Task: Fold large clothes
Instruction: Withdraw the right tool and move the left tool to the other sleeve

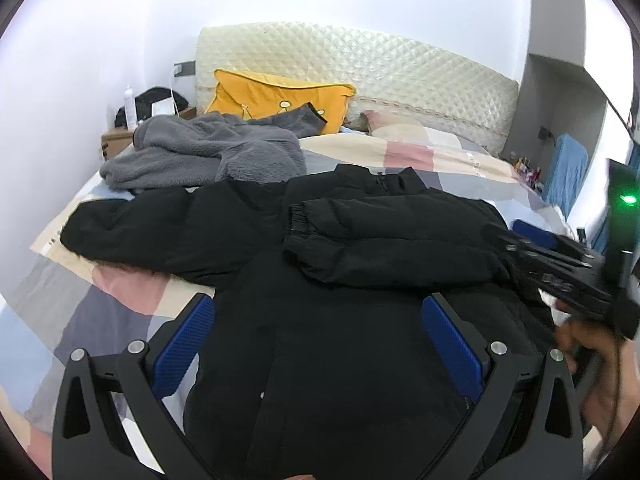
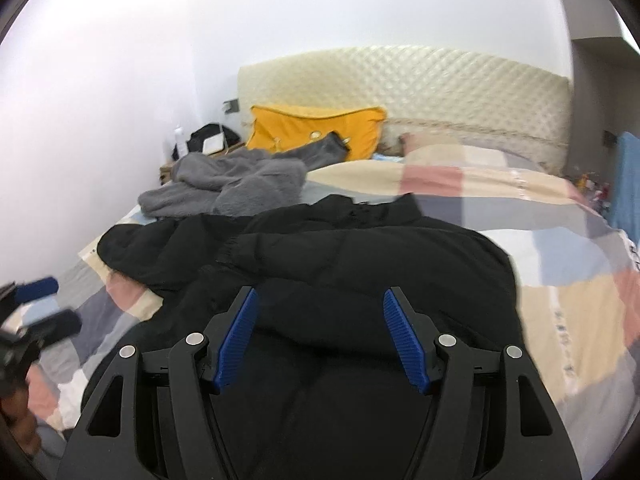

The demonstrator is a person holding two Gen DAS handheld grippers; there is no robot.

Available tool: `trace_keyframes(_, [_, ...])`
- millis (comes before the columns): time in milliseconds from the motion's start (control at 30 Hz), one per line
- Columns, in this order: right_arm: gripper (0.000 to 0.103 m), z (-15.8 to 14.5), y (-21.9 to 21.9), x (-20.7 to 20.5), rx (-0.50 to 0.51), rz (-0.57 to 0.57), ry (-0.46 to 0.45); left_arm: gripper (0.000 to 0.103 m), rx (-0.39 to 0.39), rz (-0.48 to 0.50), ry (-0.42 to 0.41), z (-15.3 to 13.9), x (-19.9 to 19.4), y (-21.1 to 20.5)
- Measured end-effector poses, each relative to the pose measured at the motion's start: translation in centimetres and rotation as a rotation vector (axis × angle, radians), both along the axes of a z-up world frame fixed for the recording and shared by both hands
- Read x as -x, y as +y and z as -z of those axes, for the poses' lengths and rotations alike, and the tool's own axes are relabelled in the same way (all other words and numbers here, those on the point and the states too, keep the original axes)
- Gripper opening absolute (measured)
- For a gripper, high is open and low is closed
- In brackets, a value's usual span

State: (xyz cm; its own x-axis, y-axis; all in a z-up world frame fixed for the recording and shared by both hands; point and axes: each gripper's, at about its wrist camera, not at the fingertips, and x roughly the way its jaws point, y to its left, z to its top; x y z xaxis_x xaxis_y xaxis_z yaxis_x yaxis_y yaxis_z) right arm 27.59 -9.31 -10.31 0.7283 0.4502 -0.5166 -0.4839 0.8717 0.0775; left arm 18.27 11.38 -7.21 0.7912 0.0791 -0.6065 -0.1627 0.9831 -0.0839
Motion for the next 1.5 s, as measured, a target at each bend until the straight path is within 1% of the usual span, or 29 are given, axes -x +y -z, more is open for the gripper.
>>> trace_keyframes(67, [0.065, 0.1, -1.5, 1.5, 0.019, 0.016, -0.022, 0.103, -0.030, -0.002, -0.008, -0.1, 0.3, -0.8])
trace_keyframes(133, [0.065, 0.1, -3.0, 2.9, 0.054, 0.045, -0.034, 0.103, -0.029, 0.009, -0.017, -0.2, 0.6, -1.5])
trace_keyframes(200, [0.065, -0.5, -4.6, 4.0, 0.060, 0.087, -0.028, 0.103, -0.029, 0.023, -0.020, -0.1, 0.9, -2.3])
trace_keyframes(267, [0.065, -1.1, -6.0, 4.9, 0.043, 0.099, -0.031, 0.103, -0.035, 0.039, -0.020, -0.3, 1.3, -3.2])
trace_keyframes(367, [0.066, -1.7, -8.2, 6.4, 0.008, 0.132, -0.029, 0.103, 0.005, 0.067, -0.030, -0.7, 1.7, -3.9])
trace_keyframes(433, [0.066, -1.7, -9.1, 7.3, -0.019, 0.132, -0.035, 0.103, 0.026, 0.076, -0.043, -0.8, 2.1, -4.2])
trace_keyframes(533, [0.066, -1.5, -10.4, 8.8, -0.035, 0.143, -0.040, 0.103, 0.037, 0.080, -0.055, -0.6, 2.4, -4.8])
trace_keyframes(667, [0.067, -1.1, -12.0, 10.3, -0.059, 0.166, -0.032, 0.103, 0.001, 0.093, -0.027, 0.7, 2.4, -6.0])
trace_keyframes(767, [0.069, -0.8, -12.6, 11.5, -0.048, 0.186, -0.041, 0.103, -0.014, 0.105, -0.007, 1.5, 2.4, -6.6])
trace_keyframes(833, [0.071, -0.4, -13.1, 12.3, -0.046, 0.201, -0.044, 0.103, -0.012, 0.118, 0.004, 2.0, 2.3, -7.0])
trace_keyframes(900, [0.078, -0.1, -13.5, 13.1, -0.058, 0.207, -0.043, 0.103, -0.016, 0.126, 0.006, 2.3, 2.3, -7.3])
trace_keyframes(1033, [0.080, 0.1, -13.7, 14.6, -0.054, 0.214, -0.062, 0.103, -0.039, 0.147, 0.003, 2.8, 2.6, -8.1])
trace_keyframes(1133, [0.085, 0.3, -13.7, 15.8, -0.029, 0.237, -0.097, 0.103, -0.034, 0.162, 0.009, 3.2, 2.7, -8.4])
trace_keyframes(1200, [0.098, 0.3, -13.8, 16.5, -0.025, 0.245, -0.114, 0.103, -0.025, 0.170, 0.010, 3.4, 2.9, -8.5])
trace_keyframes(1267, [0.103, 0.4, -14.0, 17.0, -0.028, 0.251, -0.125, 0.103, -0.019, 0.172, 0.006, 3.4, 3.0, -8.4])
trace_keyframes(1500, [0.103, 1.2, -13.7, 17.5, -0.013, 0.259, -0.123, 0.103, 0.004, 0.182, -0.002, 3.5, 2.9, -8.0])
